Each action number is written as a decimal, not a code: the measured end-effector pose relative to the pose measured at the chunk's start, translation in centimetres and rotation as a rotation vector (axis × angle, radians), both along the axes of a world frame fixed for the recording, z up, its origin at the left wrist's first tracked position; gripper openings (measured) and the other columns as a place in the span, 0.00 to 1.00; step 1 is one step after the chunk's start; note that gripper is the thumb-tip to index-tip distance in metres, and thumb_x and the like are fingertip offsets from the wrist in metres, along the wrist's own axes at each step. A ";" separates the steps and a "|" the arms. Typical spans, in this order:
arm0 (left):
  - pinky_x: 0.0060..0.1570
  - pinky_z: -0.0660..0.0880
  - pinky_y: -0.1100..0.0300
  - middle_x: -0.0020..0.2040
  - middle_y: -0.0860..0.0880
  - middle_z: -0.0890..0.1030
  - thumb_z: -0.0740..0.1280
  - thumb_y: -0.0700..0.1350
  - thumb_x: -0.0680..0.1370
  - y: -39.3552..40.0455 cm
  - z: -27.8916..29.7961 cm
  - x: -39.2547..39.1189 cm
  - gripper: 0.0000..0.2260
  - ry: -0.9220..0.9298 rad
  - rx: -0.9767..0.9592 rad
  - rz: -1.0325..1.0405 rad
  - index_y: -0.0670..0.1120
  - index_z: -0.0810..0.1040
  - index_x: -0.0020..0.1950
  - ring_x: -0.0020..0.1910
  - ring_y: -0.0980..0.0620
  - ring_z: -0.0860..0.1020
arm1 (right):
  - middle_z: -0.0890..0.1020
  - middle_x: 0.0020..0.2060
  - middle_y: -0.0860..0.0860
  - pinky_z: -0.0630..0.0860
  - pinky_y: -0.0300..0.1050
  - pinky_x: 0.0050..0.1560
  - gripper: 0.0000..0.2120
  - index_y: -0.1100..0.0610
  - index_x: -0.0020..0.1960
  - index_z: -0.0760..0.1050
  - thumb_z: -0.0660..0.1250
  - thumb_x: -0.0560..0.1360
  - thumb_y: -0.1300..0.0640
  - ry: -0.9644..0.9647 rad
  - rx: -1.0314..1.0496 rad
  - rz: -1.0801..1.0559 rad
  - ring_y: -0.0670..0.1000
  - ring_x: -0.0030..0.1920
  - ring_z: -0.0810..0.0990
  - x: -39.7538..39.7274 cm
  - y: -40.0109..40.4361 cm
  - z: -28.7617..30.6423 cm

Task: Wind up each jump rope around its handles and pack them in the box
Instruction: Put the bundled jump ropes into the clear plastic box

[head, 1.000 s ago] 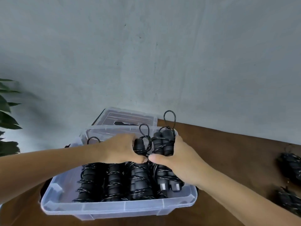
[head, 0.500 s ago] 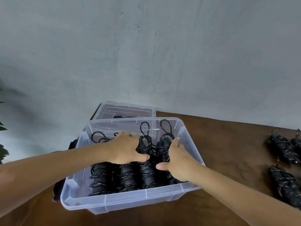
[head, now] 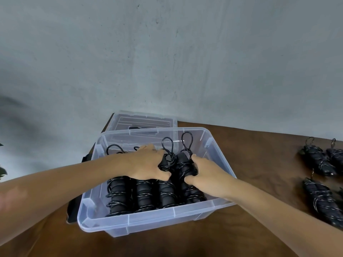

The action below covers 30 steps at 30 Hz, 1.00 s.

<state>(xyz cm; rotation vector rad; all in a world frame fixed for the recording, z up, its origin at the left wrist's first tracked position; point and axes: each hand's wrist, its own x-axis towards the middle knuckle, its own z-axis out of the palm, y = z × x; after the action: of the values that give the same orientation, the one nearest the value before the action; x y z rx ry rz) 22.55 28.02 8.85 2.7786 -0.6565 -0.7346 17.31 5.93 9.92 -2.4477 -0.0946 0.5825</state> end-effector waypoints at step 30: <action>0.64 0.70 0.58 0.58 0.56 0.78 0.50 0.55 0.86 -8.7 -0.7 -1.2 0.21 -0.310 -0.491 -0.378 0.48 0.80 0.62 0.60 0.57 0.72 | 0.74 0.68 0.45 0.72 0.40 0.64 0.29 0.50 0.75 0.64 0.69 0.77 0.57 -0.092 0.332 -0.375 0.44 0.66 0.74 -1.6 -5.4 0.5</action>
<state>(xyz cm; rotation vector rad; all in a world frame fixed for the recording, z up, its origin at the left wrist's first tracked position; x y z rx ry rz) 21.39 19.32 8.20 2.3459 -1.2522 -0.1519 15.70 0.52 10.42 -2.0954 0.2112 0.2627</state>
